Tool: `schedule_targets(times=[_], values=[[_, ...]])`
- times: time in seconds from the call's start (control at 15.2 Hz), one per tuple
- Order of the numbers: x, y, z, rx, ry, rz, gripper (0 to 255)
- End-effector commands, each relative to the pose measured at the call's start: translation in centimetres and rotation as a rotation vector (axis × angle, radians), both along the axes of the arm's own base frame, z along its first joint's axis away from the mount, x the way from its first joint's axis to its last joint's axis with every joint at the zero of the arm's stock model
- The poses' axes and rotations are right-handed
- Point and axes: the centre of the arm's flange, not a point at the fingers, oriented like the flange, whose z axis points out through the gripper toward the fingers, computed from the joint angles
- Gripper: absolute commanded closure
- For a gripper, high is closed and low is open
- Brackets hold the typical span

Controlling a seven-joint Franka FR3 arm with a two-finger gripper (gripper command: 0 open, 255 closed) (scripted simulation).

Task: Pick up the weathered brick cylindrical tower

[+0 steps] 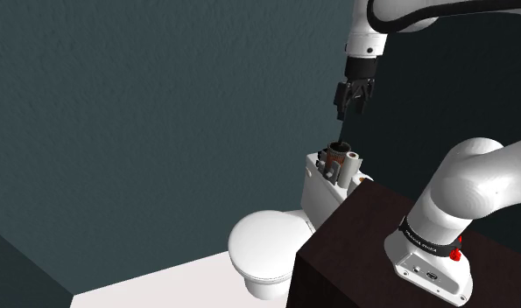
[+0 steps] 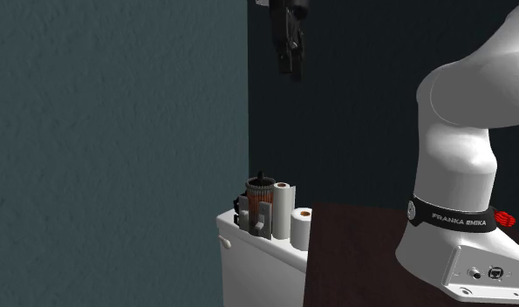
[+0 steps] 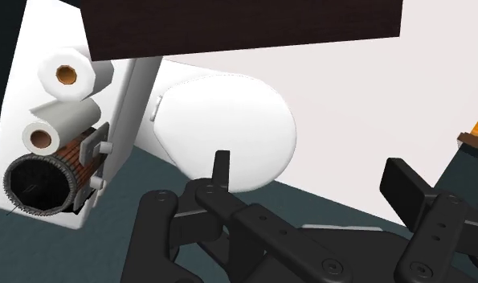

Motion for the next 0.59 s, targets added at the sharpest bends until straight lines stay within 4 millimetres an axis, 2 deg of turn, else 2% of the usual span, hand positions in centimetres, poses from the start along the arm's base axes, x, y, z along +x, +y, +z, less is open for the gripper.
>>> schedule_targets(times=[0.0, 0.53], values=[[1.3, -1.4, -2.1, -0.011, -0.012, -0.033, 0], [4.7, -7.7, -9.0, -0.052, -0.056, -0.164, 0]])
